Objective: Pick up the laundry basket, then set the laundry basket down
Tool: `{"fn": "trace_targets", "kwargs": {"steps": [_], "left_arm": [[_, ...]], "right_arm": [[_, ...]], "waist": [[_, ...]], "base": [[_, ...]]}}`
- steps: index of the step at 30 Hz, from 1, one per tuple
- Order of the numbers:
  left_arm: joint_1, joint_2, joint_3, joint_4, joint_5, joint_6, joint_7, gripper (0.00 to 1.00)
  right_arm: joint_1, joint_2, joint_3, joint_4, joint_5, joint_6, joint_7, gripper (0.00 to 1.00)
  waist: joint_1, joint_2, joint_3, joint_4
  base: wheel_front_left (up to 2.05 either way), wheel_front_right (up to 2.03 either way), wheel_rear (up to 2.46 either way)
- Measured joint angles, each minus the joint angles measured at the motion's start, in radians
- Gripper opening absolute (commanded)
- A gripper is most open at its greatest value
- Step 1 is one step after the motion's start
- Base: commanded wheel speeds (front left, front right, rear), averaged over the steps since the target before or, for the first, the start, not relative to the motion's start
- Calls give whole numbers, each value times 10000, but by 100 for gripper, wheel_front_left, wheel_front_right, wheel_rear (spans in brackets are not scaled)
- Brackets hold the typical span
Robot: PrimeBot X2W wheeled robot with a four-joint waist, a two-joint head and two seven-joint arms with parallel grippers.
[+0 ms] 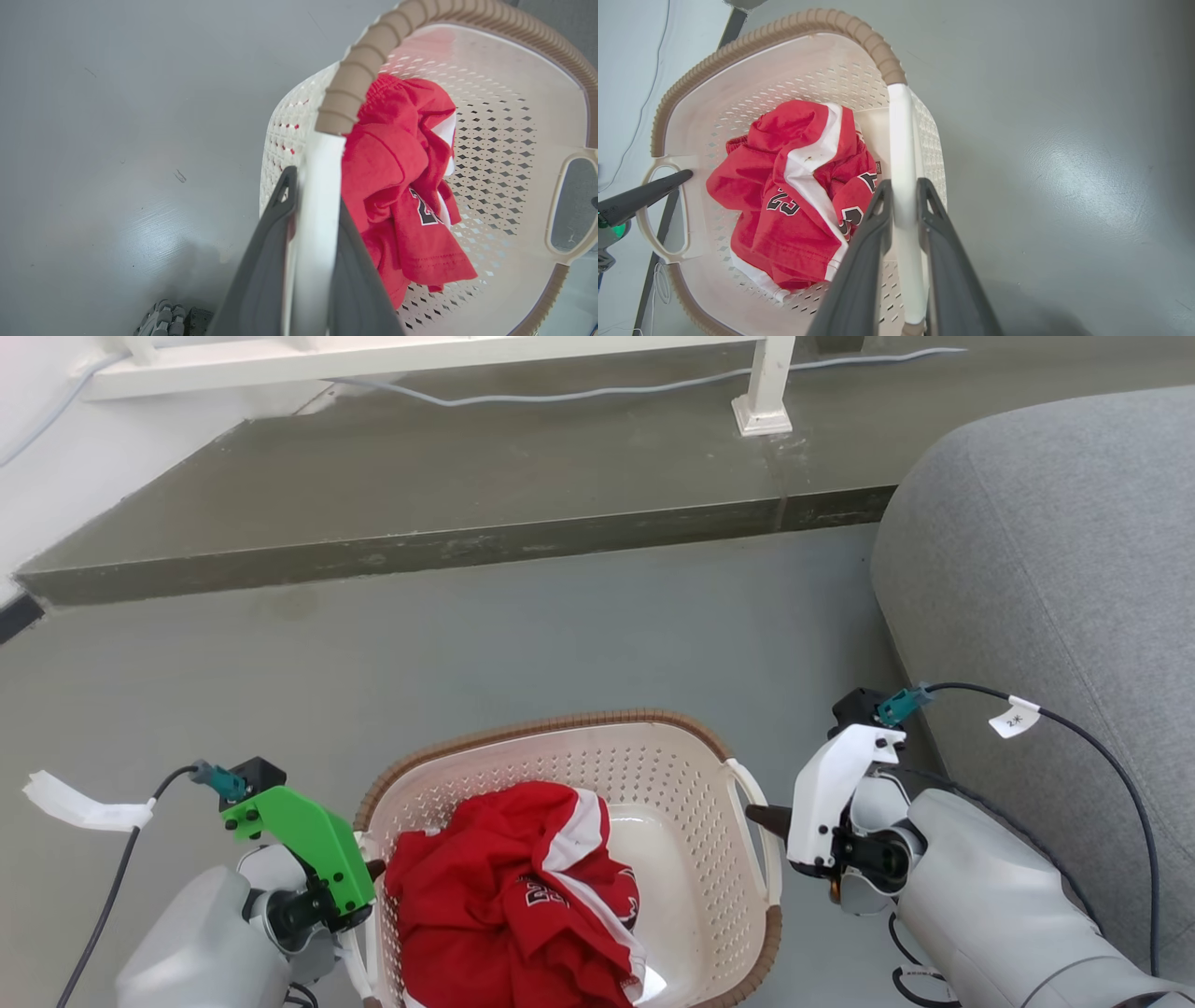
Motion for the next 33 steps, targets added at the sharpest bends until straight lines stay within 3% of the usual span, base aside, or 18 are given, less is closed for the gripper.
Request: {"fn": "trace_targets", "kwargs": {"steps": [33], "left_arm": [[209, 71, -226, 12, -345, 0, -6, 0]], "right_arm": [[21, -25, 433, 48, 514, -2, 15, 0]], "waist": [[0, 0, -206, 19]], "base": [[0, 0, 0]]}}
